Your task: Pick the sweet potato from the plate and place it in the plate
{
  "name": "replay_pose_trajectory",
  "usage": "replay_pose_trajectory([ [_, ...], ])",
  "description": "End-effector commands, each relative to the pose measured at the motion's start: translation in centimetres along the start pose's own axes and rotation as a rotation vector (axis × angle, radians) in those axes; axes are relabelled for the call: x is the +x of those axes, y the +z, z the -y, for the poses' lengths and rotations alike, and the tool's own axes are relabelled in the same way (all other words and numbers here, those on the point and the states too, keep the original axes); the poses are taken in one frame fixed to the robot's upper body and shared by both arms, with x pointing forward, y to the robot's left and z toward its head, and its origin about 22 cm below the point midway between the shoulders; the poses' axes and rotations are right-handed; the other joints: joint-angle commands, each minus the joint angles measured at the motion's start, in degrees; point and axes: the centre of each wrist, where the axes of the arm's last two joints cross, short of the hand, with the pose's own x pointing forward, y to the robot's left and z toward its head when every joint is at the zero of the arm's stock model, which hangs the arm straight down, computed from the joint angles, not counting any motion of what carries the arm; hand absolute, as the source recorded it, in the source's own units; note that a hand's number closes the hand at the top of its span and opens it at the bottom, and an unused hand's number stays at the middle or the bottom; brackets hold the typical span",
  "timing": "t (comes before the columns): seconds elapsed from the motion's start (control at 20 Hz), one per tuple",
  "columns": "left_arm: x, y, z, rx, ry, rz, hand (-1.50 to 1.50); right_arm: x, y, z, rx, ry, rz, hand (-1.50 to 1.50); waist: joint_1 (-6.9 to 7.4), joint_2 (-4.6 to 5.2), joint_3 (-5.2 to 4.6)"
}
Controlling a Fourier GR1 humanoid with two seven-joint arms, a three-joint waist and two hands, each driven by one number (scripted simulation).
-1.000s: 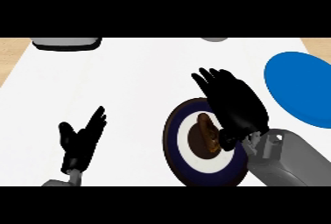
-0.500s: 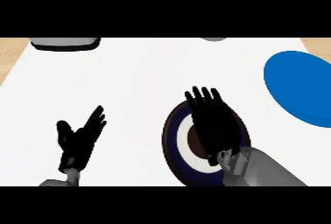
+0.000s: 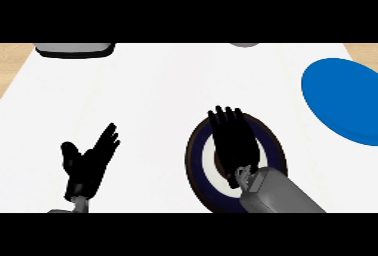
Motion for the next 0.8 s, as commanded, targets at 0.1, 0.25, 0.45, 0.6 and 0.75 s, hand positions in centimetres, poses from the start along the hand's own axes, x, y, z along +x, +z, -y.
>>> replay_pose_trajectory([
  [0.1, 0.2, -0.4, -0.1, 0.007, 0.000, 0.010, 0.00, 1.3, 0.7, -3.1, -0.010, 0.046, -0.006, -1.50, -0.12, 0.04, -0.06],
  [0.25, -1.1, 1.0, 0.5, 0.007, -0.019, -0.029, 0.00, -0.6, -0.3, -1.0, -0.026, 0.107, -0.067, -1.50, -0.02, -0.01, -0.06],
  [0.45, 0.1, 0.8, 1.1, -0.007, -0.007, -0.020, 0.00, -0.9, -1.6, -2.0, -0.022, 0.125, -0.095, -1.50, 0.01, 0.04, -0.06],
  [0.6, -0.7, 0.7, 0.0, 0.003, -0.011, -0.024, 0.00, -0.6, -1.5, -3.9, -0.014, 0.121, -0.098, -1.50, -0.04, 0.04, -0.07],
  [0.75, -1.1, 1.2, 0.6, 0.013, 0.004, -0.007, 0.00, 1.1, -1.3, -5.7, 0.015, 0.109, -0.099, -1.50, 0.03, 0.04, -0.06],
])
